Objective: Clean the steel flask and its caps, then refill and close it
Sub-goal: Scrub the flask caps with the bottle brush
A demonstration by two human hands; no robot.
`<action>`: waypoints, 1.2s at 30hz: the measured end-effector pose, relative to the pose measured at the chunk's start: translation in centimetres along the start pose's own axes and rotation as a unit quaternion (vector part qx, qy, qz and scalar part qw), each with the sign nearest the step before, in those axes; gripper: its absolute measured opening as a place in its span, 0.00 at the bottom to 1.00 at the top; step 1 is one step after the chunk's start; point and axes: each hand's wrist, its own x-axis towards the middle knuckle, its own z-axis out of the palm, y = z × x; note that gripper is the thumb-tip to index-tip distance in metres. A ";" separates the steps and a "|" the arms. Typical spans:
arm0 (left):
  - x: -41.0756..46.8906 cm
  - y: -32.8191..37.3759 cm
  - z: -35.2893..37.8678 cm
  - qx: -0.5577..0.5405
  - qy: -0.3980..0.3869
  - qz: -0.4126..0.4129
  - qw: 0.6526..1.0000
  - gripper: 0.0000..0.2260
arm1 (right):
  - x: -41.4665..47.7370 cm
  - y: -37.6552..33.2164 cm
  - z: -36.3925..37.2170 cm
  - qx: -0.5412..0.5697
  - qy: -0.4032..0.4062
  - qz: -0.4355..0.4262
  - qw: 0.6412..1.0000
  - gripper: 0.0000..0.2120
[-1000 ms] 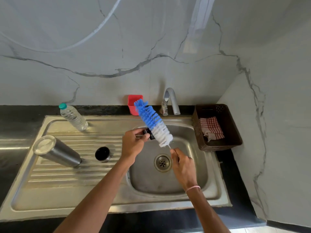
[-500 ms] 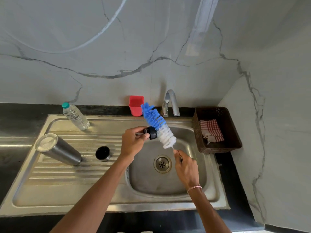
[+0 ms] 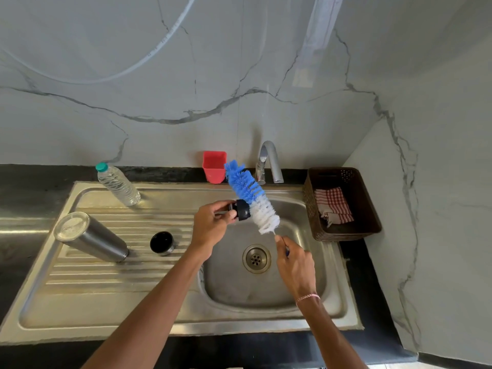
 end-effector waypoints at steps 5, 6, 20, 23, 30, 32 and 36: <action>1.3 -0.2 -1.7 -0.067 0.029 -0.024 0.997 0.12 | -2.3 1.8 0.1 0.017 -0.004 -0.003 1.000 0.19; 1.1 -0.3 -1.6 -0.064 0.009 -0.022 0.998 0.13 | -2.2 1.5 0.2 0.017 -0.006 -0.005 1.000 0.18; 0.4 0.3 -2.7 -0.145 -0.083 -0.047 0.985 0.17 | -1.3 0.2 -1.4 0.082 -0.072 -0.012 0.994 0.22; -0.3 -0.5 -1.6 -0.138 -0.125 -0.040 0.982 0.16 | -0.4 -1.9 -1.1 0.088 -0.072 -0.012 0.993 0.24; 0.7 0.5 -2.7 -0.225 -0.075 -0.047 0.970 0.15 | -0.6 -2.1 -1.2 0.117 -0.100 0.007 0.988 0.24; 1.3 0.5 -3.7 -0.265 -0.057 -0.046 0.961 0.16 | -1.6 -0.8 -1.1 0.120 -0.110 0.018 0.986 0.24; 0.9 0.2 -2.9 -0.236 -0.068 -0.047 0.968 0.15 | -1.4 -1.3 -0.8 0.127 -0.118 0.025 0.985 0.25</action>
